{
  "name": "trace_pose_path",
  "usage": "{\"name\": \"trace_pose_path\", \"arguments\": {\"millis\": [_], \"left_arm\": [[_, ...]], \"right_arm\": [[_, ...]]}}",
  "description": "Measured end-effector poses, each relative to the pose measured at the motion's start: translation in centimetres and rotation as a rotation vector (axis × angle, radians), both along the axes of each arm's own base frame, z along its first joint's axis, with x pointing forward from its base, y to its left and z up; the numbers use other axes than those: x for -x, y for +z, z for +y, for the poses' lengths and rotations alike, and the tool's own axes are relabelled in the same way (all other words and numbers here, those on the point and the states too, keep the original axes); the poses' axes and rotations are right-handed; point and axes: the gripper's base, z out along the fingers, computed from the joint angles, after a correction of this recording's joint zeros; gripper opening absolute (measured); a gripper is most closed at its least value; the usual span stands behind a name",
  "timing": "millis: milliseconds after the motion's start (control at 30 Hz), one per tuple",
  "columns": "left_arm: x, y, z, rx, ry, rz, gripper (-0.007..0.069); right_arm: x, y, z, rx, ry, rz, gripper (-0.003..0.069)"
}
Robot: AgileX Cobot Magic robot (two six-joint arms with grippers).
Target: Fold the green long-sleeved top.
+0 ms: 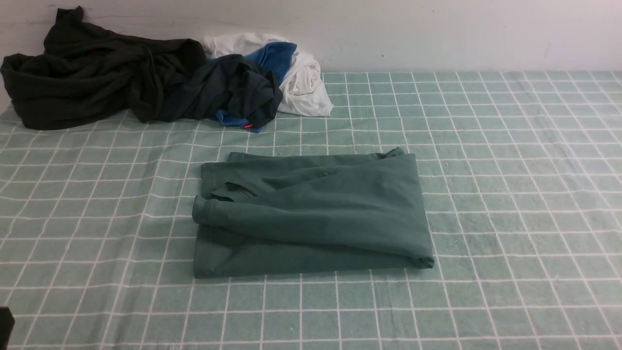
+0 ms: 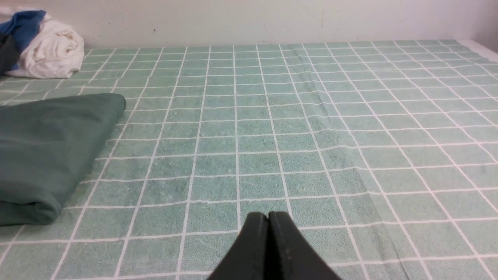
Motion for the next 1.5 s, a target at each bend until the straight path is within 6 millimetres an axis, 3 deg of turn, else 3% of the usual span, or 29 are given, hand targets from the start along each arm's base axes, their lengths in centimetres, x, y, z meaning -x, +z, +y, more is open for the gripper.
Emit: {"name": "trace_pose_path", "arguments": {"millis": [300, 1500], "left_arm": [[0.4, -1.3, -0.1, -0.008, -0.010, 0.118, -0.0003], [0.4, -1.2, -0.1, 0.000, -0.011, 0.118, -0.0003]], "right_arm": [[0.0, 0.0, 0.0, 0.000, 0.000, 0.001, -0.0015], [0.0, 0.0, 0.0, -0.008, -0.002, 0.000, -0.0014]]}}
